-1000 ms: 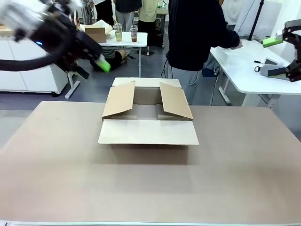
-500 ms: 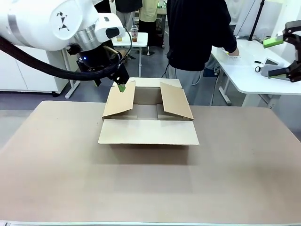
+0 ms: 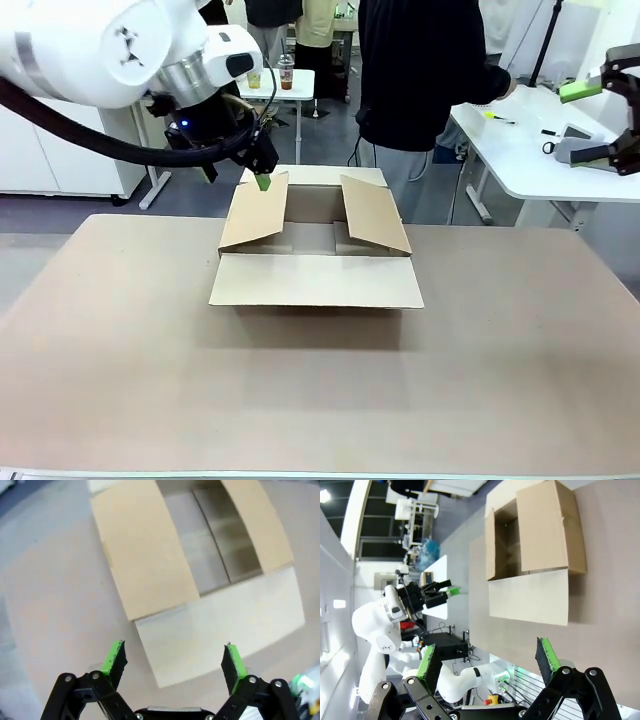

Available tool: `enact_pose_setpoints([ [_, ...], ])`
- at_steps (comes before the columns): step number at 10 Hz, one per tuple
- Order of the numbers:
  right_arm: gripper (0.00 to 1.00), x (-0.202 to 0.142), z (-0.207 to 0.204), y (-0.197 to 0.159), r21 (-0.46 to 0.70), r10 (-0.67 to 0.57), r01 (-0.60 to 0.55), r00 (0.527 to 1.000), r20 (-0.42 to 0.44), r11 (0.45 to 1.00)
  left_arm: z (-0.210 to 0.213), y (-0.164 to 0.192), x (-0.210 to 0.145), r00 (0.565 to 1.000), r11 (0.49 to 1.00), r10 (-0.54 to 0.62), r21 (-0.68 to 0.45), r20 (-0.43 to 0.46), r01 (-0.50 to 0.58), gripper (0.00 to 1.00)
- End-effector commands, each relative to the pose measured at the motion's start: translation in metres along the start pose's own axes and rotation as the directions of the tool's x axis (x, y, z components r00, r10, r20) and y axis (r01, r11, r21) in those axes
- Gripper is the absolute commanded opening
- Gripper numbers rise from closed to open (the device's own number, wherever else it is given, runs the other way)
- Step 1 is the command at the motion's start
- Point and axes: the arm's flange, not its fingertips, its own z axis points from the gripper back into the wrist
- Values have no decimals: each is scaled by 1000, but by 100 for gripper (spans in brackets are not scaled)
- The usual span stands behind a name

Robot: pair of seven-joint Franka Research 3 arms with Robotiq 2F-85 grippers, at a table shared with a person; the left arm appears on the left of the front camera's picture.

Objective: Pack the gift set into the box.
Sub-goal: Place both hands on the side flaps of the Package Box and spread them outward.

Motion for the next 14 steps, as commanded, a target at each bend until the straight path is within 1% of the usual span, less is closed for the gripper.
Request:
enact_pose_setpoints([
  [1,100,2,-2,2,23,16,-16,1000,2,1000,-54,-17,38,978,972,207,105,36,-210,100],
  [2,100,2,-2,2,23,16,-16,1000,2,1000,-83,-25,56,956,942,292,170,9,-289,100],
  [3,100,2,-2,2,23,16,-16,1000,2,1000,-107,-31,70,947,935,321,171,-28,-312,100],
  [4,100,2,-2,2,23,16,-16,1000,2,1000,-127,-35,86,940,923,339,212,-47,-322,100],
  [6,100,2,-2,2,23,16,-16,1000,2,1000,-147,-32,110,931,907,362,252,-56,-338,100],
  [7,100,2,-2,2,23,16,-16,1000,2,1000,-151,-31,118,928,894,370,286,-34,-346,100],
  [8,100,2,-2,2,23,16,-16,1000,2,1000,-157,-31,125,922,877,386,326,-39,-354,100],
  [10,100,2,-2,2,23,16,-16,1000,2,1000,-165,-35,130,925,854,378,396,-28,-337,100],
  [11,100,2,-2,2,23,16,-16,1000,2,1000,-168,-37,132,928,846,370,428,-37,-320,100],
  [14,100,2,-2,2,23,16,-16,1000,2,1000,-178,-37,132,940,856,326,452,-98,-249,100],
])
